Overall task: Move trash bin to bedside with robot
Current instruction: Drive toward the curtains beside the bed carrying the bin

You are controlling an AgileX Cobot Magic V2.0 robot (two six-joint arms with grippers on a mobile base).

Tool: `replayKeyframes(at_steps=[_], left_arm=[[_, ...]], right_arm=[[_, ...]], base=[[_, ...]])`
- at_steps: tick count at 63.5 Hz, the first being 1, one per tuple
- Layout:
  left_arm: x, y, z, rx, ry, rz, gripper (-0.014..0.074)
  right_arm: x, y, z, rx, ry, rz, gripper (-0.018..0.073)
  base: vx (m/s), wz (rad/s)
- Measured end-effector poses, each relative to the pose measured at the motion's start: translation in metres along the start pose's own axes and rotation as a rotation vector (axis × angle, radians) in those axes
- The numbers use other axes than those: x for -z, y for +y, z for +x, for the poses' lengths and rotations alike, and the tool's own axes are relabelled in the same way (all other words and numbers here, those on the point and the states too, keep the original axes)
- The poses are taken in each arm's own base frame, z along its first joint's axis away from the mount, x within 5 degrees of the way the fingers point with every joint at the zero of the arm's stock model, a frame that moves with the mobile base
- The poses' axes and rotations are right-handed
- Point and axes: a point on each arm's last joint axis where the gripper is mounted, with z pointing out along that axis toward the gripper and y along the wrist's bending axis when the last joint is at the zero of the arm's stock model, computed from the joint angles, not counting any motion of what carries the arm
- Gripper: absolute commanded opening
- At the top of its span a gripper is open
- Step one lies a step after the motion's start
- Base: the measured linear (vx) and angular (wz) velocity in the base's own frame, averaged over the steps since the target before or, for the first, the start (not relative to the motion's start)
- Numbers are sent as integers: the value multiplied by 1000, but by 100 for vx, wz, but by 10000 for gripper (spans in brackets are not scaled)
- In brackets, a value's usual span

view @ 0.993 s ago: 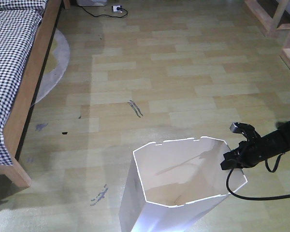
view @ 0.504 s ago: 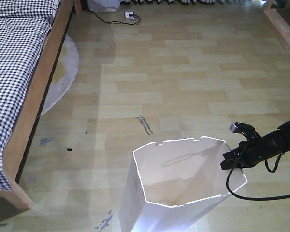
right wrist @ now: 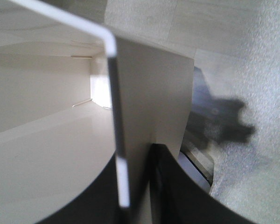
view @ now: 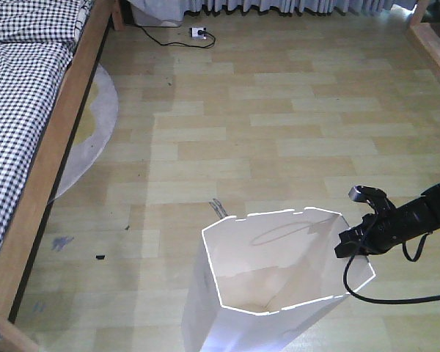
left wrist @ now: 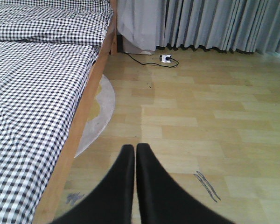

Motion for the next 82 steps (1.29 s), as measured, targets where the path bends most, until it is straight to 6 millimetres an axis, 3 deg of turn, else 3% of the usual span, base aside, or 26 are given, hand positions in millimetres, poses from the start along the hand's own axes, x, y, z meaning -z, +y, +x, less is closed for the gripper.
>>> replayKeyframes(at_steps=[82], left_arm=[[0, 0, 0, 0, 0, 0, -6]], right_arm=[[0, 0, 0, 1, 1, 0, -5]], base=[[29, 2]])
